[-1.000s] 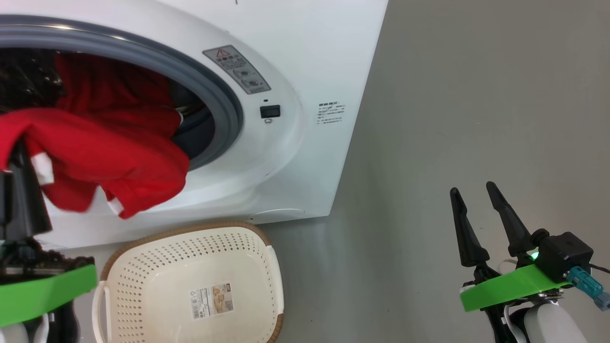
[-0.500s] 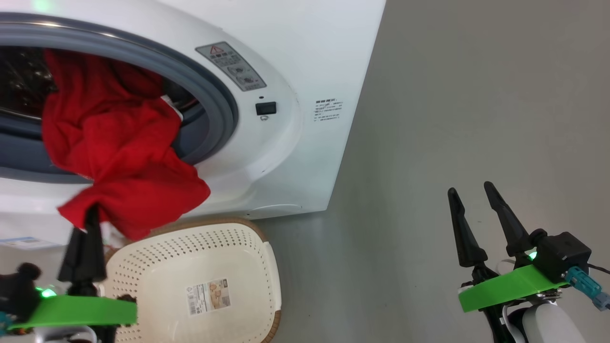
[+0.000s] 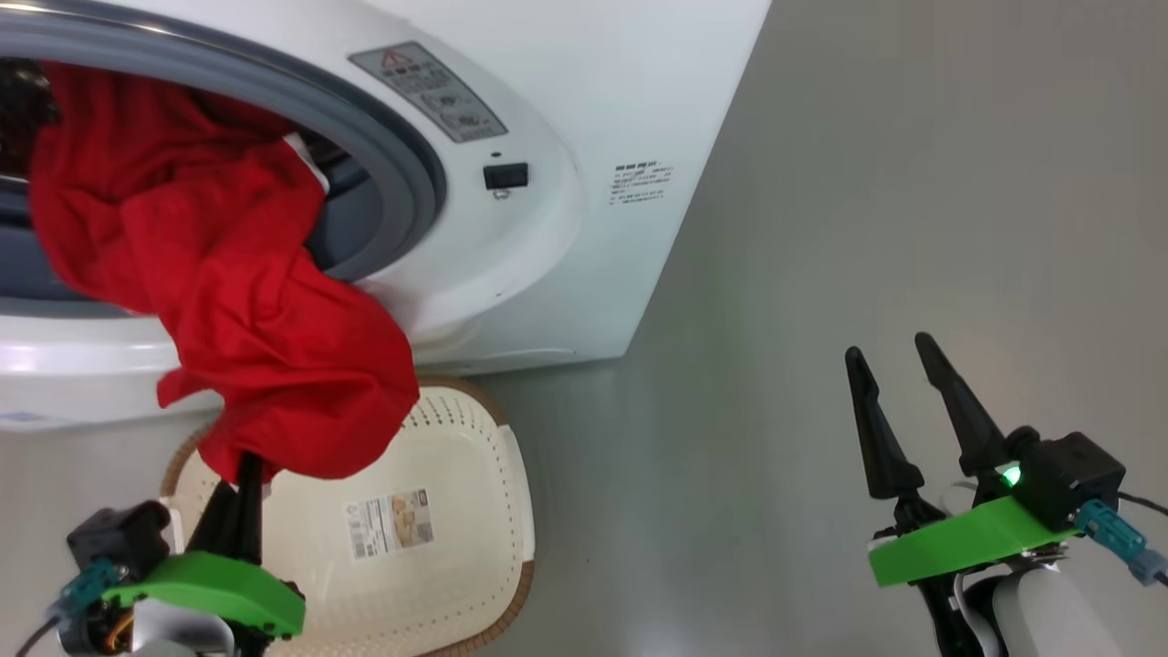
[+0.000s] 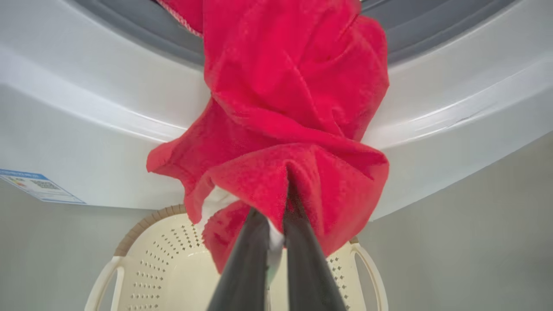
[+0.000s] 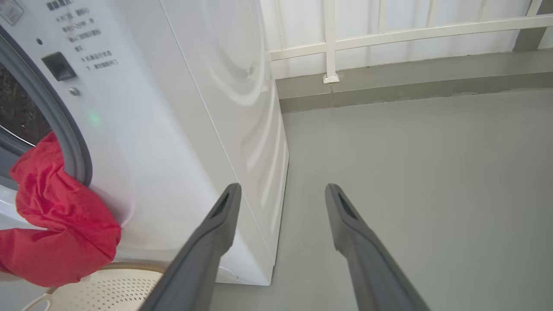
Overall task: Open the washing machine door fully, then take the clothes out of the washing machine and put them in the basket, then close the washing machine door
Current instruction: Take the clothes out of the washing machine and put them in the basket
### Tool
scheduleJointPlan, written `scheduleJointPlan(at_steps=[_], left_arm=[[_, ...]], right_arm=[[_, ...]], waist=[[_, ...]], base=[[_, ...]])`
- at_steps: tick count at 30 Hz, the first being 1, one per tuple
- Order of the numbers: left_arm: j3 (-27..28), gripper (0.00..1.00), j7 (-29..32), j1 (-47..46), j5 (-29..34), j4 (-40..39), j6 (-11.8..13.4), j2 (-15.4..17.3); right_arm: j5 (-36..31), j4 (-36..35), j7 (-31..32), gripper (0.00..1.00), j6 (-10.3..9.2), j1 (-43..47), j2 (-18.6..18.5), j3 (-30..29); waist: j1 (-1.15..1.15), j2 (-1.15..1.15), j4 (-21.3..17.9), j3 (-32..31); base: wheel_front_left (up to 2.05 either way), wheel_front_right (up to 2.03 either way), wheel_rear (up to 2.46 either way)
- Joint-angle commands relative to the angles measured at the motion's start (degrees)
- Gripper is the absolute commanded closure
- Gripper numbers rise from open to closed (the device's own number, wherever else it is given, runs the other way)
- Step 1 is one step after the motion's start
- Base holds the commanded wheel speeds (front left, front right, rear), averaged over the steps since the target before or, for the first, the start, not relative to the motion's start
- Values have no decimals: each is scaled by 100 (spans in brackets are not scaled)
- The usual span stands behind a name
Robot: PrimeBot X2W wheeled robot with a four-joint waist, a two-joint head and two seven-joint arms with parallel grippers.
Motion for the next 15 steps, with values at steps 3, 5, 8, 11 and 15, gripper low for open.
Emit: scheduleJointPlan(at_steps=[3,5,8,11,15], left_arm=[[21,100,-29,-341,-81,323,10,269],[-87,100,-29,-502,-117,509,10,326],[-249,95,-29,-746,-182,724,10,413],[-355,77,-29,-949,-232,870,10,494],[-392,56,-29,-1131,-302,1065,10,567]], right_arm=[[22,-207,-37,0,28,-193,-37,160],[15,-241,-37,0,28,-239,-37,164],[7,-281,-37,0,28,-316,-37,160],[2,-311,-37,0,28,-389,-37,150],[-1,-323,-37,0,28,-434,-37,139]], waist=[[0,0,-47,422],[0,0,-65,572],[0,0,-84,771],[0,0,-91,904],[0,0,-98,974]], base=[[0,0,0],[0,0,0],[0,0,0],[0,0,0],[0,0,0]])
